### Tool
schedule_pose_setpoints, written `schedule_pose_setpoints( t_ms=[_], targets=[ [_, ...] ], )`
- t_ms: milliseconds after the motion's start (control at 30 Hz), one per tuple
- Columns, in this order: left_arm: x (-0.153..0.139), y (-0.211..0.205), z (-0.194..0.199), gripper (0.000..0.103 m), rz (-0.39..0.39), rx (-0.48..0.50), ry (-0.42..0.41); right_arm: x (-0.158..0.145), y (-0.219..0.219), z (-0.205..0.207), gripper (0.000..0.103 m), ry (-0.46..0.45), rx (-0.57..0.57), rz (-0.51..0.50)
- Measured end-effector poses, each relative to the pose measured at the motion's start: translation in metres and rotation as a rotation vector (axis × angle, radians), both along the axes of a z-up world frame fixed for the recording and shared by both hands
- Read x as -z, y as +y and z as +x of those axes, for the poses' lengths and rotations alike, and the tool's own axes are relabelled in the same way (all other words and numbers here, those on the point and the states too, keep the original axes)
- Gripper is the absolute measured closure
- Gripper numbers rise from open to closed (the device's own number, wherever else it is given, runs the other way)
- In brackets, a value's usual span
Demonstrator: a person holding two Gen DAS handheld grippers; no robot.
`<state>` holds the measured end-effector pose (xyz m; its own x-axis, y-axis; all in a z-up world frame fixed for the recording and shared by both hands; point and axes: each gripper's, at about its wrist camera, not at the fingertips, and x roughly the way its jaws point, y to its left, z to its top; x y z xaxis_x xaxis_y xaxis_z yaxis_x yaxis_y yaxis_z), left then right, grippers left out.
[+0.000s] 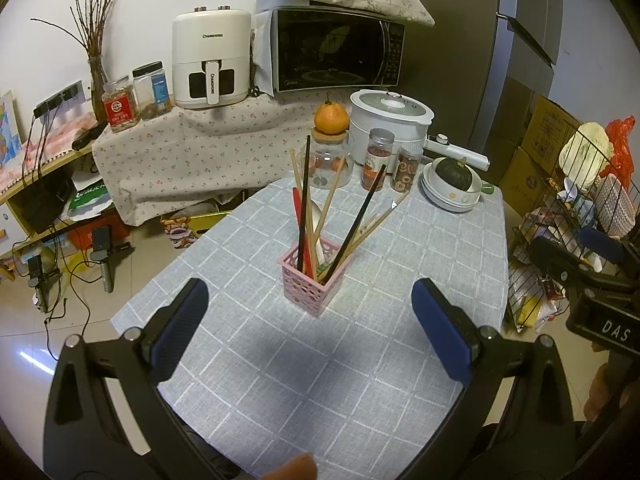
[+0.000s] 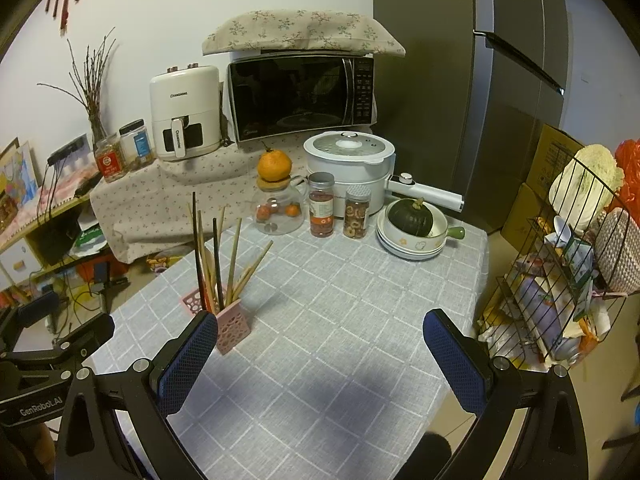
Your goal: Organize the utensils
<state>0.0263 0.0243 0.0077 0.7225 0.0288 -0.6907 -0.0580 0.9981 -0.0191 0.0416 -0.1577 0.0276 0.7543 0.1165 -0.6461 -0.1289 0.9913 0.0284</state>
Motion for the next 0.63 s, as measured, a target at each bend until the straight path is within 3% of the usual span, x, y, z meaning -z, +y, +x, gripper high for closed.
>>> schedule_pose_setpoints(
  t_ms=[633],
  targets=[
    [0.0076,-0.0011,-0.0008,0.002,-0.038,0.006,0.015,0.0025,-0.001,0.0005,0.0,0.009,-0.001,0.002]
  ],
)
